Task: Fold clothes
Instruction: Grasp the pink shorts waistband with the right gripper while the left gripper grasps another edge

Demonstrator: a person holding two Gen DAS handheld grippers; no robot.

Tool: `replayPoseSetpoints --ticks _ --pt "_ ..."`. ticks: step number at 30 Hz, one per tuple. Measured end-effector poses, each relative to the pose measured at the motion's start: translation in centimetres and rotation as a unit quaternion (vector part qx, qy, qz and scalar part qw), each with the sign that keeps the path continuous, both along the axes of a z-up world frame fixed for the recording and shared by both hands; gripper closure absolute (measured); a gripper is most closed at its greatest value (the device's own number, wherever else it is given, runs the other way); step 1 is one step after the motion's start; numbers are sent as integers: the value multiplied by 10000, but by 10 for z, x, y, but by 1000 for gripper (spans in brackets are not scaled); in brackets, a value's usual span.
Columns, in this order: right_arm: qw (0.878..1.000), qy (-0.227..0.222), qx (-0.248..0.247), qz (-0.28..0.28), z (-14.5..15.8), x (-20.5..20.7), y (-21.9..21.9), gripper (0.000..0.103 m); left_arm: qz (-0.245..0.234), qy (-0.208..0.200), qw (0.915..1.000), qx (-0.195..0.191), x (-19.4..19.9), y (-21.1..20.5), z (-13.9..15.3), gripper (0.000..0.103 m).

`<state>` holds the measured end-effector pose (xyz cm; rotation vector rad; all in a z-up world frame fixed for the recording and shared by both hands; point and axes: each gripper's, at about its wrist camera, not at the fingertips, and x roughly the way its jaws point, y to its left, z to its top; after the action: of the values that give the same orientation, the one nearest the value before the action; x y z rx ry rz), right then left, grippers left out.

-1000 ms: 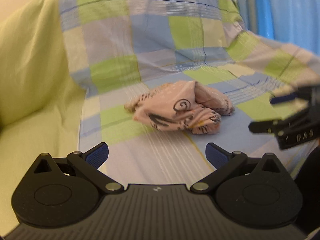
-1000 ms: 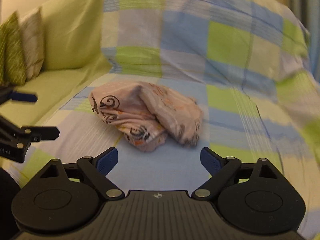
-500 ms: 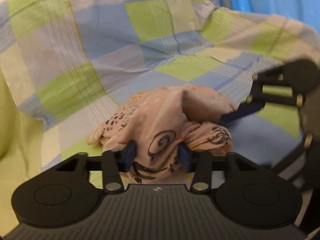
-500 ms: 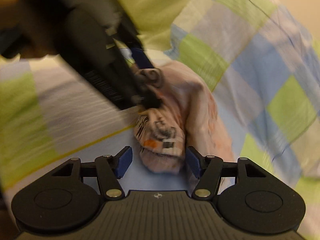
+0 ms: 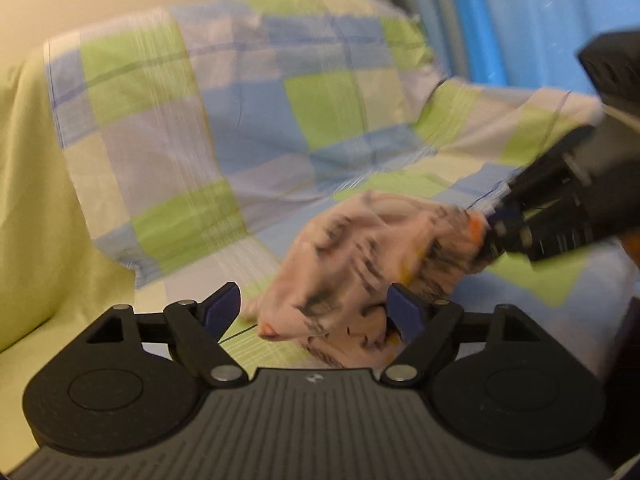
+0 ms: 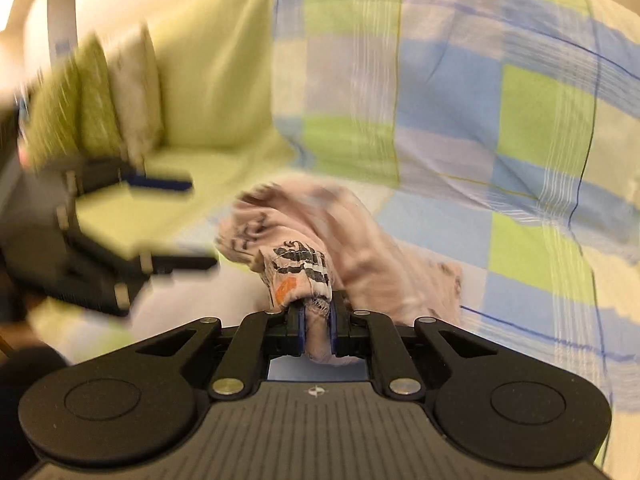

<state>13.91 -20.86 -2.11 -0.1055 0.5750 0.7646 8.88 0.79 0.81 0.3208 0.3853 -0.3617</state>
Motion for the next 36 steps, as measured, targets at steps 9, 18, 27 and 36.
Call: replayPoseSetpoints --ticks 9,18,27,36 --pt "9985 321 393 -202 32 13 -9 91 -597 -268 9978 -74 -43 -29 11 23" --pt "9916 690 806 -745 -2 45 -26 59 -870 -120 9953 402 6 -57 -7 33" --pt "9932 852 312 -726 -29 10 -52 36 -257 598 9968 461 74 -32 -37 44" --pt "9868 1526 -89 -532 -73 -1 -52 36 -478 973 9928 -516 28 -19 -9 43"
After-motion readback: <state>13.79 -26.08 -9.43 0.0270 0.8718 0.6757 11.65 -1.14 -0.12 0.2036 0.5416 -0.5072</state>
